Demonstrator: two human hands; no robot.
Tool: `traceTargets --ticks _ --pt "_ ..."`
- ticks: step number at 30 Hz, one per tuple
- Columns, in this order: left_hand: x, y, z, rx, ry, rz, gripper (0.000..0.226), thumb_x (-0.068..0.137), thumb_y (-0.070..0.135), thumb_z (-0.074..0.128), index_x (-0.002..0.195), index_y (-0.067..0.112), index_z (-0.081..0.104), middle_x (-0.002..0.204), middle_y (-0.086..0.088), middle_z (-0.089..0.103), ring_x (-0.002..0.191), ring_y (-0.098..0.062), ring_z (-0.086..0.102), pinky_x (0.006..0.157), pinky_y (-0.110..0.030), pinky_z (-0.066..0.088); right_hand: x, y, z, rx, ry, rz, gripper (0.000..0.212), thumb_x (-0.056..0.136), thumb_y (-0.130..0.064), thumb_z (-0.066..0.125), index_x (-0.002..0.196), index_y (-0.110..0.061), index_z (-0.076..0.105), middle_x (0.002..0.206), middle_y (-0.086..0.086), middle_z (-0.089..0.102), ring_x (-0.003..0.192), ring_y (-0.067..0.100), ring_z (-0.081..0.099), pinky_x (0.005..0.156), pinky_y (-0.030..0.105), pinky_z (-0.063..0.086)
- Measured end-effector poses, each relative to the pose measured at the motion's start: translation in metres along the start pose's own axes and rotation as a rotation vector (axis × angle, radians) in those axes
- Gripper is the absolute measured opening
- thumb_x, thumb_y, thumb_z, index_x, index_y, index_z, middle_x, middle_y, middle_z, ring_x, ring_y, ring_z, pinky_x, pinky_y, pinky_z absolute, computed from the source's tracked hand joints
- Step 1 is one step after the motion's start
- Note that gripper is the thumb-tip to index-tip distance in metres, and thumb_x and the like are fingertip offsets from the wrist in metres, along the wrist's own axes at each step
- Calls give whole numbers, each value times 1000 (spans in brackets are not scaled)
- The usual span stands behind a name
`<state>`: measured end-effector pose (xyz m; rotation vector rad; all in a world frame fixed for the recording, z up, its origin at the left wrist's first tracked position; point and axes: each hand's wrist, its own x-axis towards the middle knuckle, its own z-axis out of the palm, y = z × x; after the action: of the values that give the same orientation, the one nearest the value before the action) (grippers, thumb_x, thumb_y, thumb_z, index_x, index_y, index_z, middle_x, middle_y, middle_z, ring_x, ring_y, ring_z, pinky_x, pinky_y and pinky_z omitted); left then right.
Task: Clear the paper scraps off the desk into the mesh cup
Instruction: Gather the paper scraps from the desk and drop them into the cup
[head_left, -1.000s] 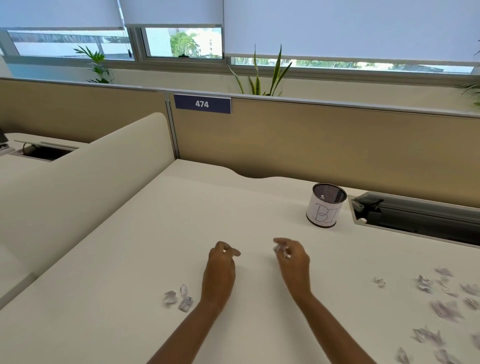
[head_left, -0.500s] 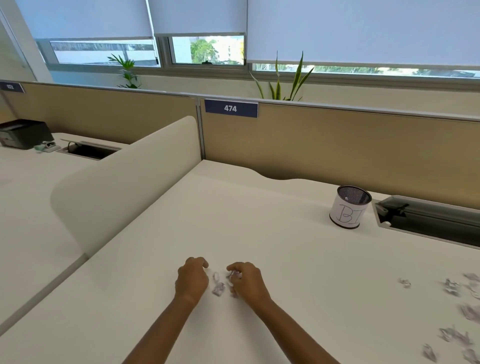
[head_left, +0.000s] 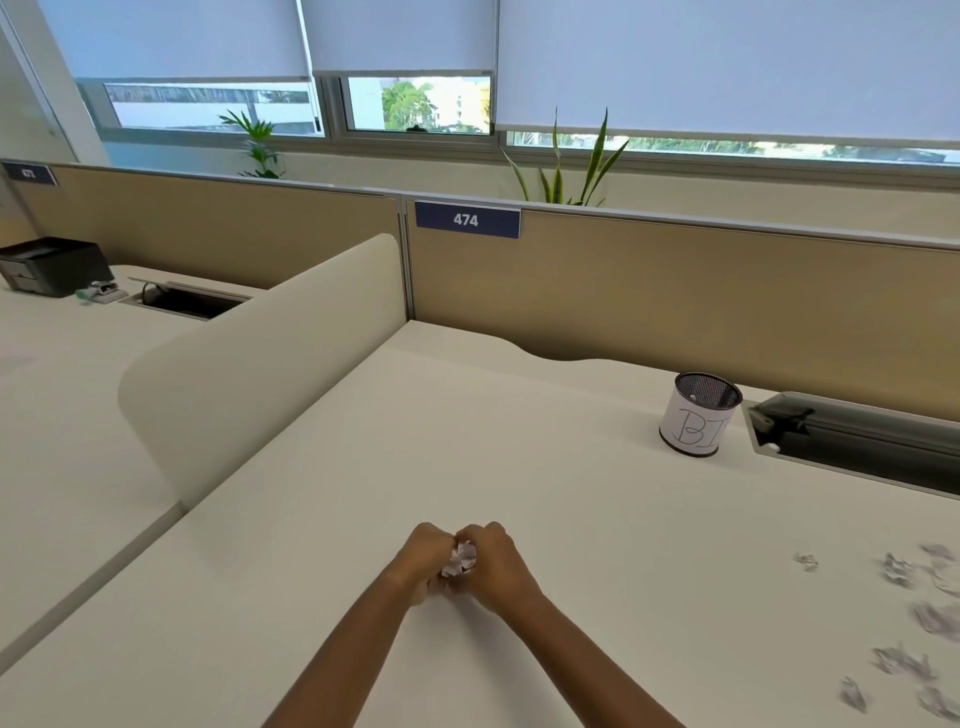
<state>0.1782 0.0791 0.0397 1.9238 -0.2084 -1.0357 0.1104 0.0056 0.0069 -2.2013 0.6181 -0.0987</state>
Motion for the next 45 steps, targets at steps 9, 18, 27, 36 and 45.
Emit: traceTargets --ticks 9,18,27,36,45 --pt "-3 17 31 -338 -186 -72 29 94 -8 32 80 -3 58 78 -16 61 68 -24 59 71 -34 55 -6 34 -41 143 207 81 11 77 -10 65 80 0 67 76 7 61 72 17 52 54 19 35" --pt "14 45 84 -758 -242 -127 30 98 2 33 75 -4 53 76 -18 55 67 -25 54 39 -28 55 -18 60 -109 381 224 161 9 78 -2 63 80 1 71 62 -4 62 58 11 59 68 23 55" --pt "40 85 144 -783 -284 -149 30 97 1 29 76 -2 51 76 -17 50 46 -17 48 33 -16 50 -8 85 -201 518 199 169 10 82 0 63 73 -3 66 83 8 66 66 11 60 61 13 56" --pt "59 135 179 -777 -253 -58 40 97 -1 26 133 -10 40 81 -16 47 57 -16 39 99 -35 42 47 103 -298 -114 706 146 14 81 -4 58 77 4 69 85 23 70 85 34 63 69 32 48" --pt "71 162 192 -807 -206 -57 41 101 11 30 135 -9 40 145 -29 35 88 -25 58 116 -39 32 89 132 -304 -454 488 106 22 82 3 56 101 -1 65 116 21 56 105 36 53 84 37 44"
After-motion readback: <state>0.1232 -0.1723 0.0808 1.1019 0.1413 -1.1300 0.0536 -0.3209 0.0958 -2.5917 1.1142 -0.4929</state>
